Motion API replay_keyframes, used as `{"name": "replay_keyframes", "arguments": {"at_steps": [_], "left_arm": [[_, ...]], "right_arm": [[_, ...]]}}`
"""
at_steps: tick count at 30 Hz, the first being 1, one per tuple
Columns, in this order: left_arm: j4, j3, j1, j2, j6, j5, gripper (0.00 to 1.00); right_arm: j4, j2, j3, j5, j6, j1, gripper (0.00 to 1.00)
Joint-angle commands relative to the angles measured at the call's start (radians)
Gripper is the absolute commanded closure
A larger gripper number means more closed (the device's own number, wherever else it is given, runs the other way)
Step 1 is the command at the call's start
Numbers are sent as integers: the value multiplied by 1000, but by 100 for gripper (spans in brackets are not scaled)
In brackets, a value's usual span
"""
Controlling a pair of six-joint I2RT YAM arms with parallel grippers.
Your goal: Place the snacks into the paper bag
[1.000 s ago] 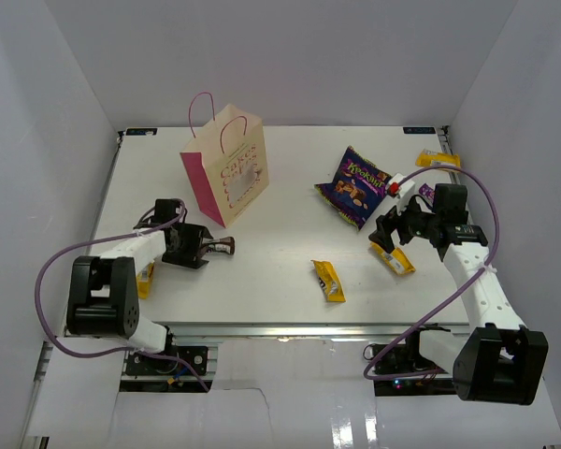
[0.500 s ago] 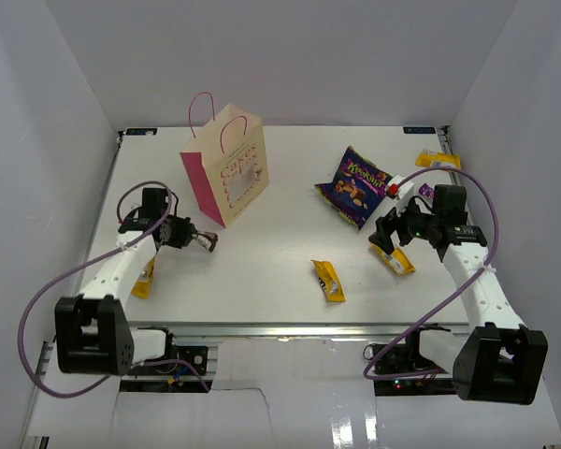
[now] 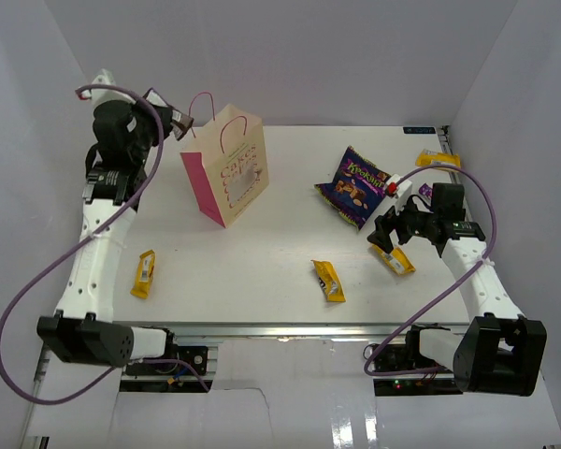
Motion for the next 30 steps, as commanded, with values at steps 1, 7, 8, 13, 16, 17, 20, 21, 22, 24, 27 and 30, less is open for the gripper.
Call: {"name": "replay_keyframes", "arguments": {"at_steps": [1,7,8,13,16,17,20,21,22,24,27,30], "left_arm": [[62,121,-82,166,191,18,99],[76,233,-150,300,271,-75,98],[88,232,-162,313,285,-83,97],[93,233,-187,338,309,-57,57],[91,217,-195,318,340,-10,16],[91,203,-195,309,348,6,9],[90,178,-195,265,398,61,2],[88,169,-195,236,420,75,2],[87,158,-195,217,424,81,2],[88,105,-195,177,421,73,2],[87,21,-195,64,383,43,2],[88,-162,-195,-71,320,32,2]], "right_arm": [[3,-7,47,-28,-15,-7,10],[-2,-27,39,-16,-17,-7,10],[-3,-28,37,-13,-18,-8,10],[-12,-24,39,-19,-26,-8,10],[-26,-13,54,-40,-38,-8,10],[-26,-7,57,-49,-35,-8,10],[17,31,77,-25,70,-3,8],[27,65,86,-17,166,4,5],[38,84,96,-8,214,10,4],[75,131,126,81,283,82,2],[162,192,178,354,341,232,2],[318,289,220,625,325,343,5]]}}
